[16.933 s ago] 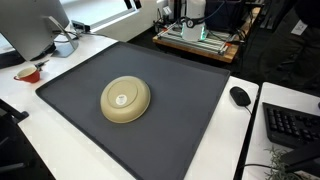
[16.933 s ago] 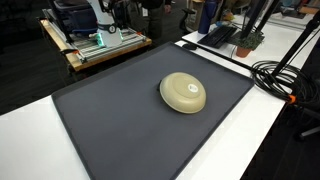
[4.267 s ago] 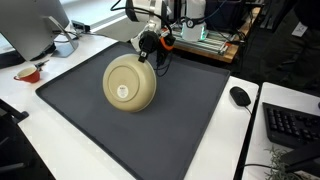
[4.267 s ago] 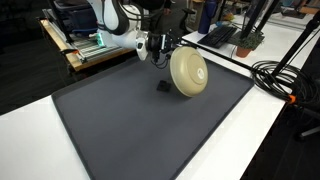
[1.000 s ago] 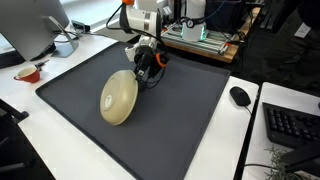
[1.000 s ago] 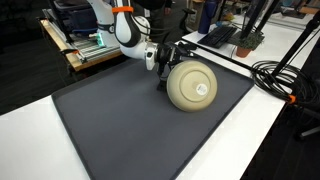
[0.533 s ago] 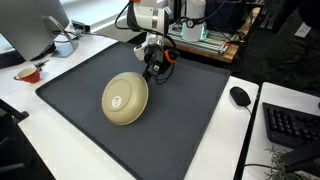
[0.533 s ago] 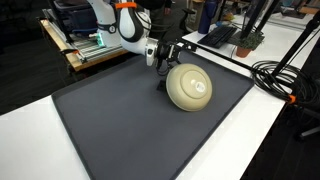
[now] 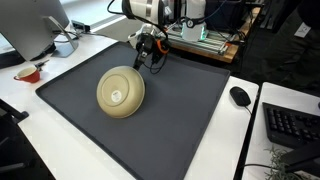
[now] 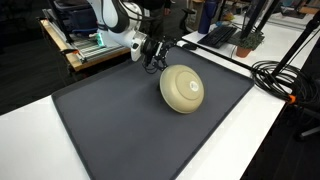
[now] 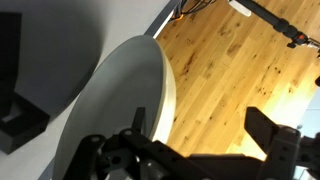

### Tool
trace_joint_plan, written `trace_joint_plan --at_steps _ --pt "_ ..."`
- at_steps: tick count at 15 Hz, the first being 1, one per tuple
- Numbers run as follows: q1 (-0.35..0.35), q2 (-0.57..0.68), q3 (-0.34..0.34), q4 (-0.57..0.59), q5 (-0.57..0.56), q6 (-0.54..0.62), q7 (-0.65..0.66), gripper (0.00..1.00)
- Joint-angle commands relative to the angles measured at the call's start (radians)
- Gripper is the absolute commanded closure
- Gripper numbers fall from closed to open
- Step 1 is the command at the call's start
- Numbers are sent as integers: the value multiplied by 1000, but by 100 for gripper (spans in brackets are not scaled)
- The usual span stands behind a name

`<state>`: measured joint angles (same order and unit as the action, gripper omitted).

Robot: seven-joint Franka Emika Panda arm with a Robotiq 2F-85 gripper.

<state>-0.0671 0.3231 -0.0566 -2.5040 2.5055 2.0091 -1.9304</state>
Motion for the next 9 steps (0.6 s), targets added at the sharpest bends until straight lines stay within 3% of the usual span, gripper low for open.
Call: trace_joint_plan --at_steps 1,6,7,9 --pt "-38 -66 20 -38 15 40 32 0" --pt "-38 -66 45 -44 15 94 81 0" --pt "19 -62 -2 -41 15 121 113 0" --pt "31 -58 -7 -42 15 137 138 0"
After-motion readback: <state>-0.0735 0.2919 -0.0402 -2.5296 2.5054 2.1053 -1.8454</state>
